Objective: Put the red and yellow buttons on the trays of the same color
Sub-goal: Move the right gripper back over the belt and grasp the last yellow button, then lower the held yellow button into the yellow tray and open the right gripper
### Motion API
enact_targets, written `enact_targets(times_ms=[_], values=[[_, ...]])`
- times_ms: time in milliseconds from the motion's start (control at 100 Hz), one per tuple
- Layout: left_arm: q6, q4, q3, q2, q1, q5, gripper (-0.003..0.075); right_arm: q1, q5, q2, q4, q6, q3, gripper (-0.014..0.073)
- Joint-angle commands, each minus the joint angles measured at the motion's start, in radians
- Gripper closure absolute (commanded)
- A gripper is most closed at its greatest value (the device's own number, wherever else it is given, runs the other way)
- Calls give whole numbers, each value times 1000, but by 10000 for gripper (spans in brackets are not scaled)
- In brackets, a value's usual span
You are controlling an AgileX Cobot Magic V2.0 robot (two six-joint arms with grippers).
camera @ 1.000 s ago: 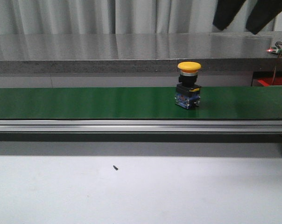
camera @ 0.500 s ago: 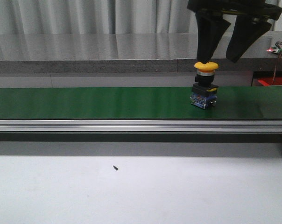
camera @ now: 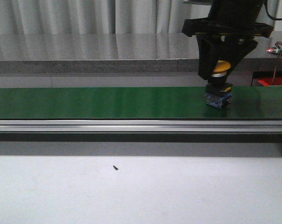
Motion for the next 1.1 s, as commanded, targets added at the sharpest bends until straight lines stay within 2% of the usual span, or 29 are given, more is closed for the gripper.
enact_targets(times_ms=[0, 270, 410, 830, 1090], values=[[1, -23, -25, -7, -9, -55, 740, -3, -20, -48, -11, 4, -32, 419], [1, -23, -25, -7, -9, -55, 740, -17, 5, -121, -36, 21, -19, 437], [1, -23, -25, -7, -9, -55, 740, -76, 8, -206, -36, 21, 28, 437], [1, -23, -25, -7, -9, -47, 740, -415, -42, -441, -35, 40, 329, 437], [1, -23, -25, -7, -9, -49, 740, -669, -47, -506, -35, 76, 426, 437]])
